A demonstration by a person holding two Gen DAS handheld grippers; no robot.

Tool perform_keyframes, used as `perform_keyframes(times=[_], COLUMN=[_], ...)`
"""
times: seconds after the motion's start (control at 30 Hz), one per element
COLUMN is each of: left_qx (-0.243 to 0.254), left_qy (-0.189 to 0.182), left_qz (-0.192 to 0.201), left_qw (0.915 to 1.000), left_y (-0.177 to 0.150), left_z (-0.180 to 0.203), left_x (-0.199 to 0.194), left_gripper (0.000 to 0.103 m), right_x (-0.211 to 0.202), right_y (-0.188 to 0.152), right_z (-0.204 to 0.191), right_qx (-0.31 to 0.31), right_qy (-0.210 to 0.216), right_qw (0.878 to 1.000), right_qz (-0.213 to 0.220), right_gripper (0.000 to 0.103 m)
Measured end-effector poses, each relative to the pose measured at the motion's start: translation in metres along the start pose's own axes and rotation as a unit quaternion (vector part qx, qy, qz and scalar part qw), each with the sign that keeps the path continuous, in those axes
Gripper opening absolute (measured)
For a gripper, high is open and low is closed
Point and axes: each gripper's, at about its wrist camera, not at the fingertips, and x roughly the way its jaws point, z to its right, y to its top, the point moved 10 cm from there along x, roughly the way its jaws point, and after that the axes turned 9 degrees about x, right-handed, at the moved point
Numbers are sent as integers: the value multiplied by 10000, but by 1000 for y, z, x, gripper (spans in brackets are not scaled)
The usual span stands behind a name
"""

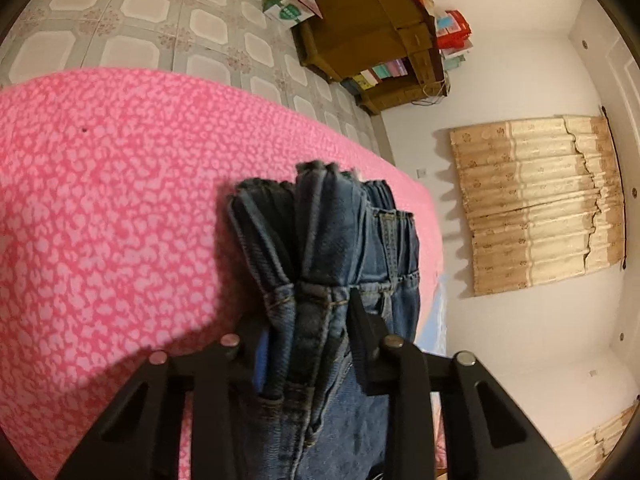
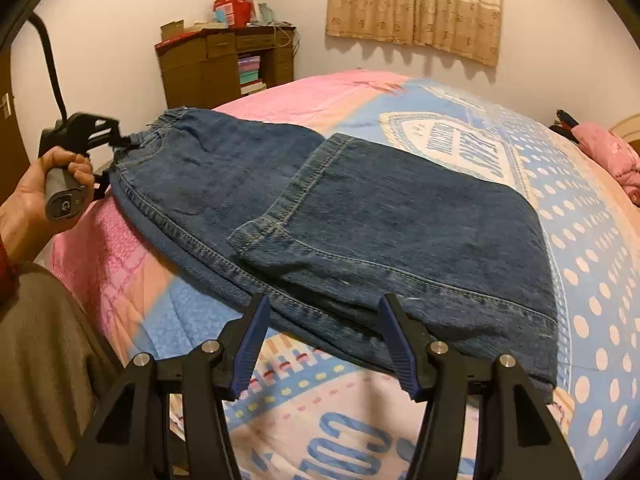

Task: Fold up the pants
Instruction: 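Grasp the jeans waistband with the left gripper and lift the jeans, then lower the held jeans onto the blue polka-dot bedspread with the left gripper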

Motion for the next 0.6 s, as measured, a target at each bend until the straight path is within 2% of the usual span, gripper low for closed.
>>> perform_keyframes(times=[0.2, 0.3, 0.4, 0.43, 0.5, 0.6], left_qx=[713, 1500, 2347, 2723, 3185, 4118], left_qy=[103, 269, 265, 187, 53, -284], left_qz=[153, 315, 478, 529, 557, 569], left_qw=[9973, 9878, 9705, 9606, 9463, 9091], left_y=[1, -2, -13, -23, -36, -78], left_z=[26, 55, 99, 122, 153, 216], left_x=[-14, -23, -34, -38, -45, -54], left_gripper=[22, 21, 21, 21, 20, 20], right_x=[-17, -28, -39, -43, -51, -61], right_y=[10, 17, 22, 24, 28, 36], right_z=[31, 52, 73, 82, 100, 133], right_qx=[390, 522, 649, 690, 790, 1100], right_qy=[-178, -322, -462, -532, -676, -876], right_qw=[9989, 9975, 9955, 9946, 9923, 9866], right_qz=[212, 364, 505, 571, 679, 826], right_gripper=[58, 58, 58, 58, 58, 58])
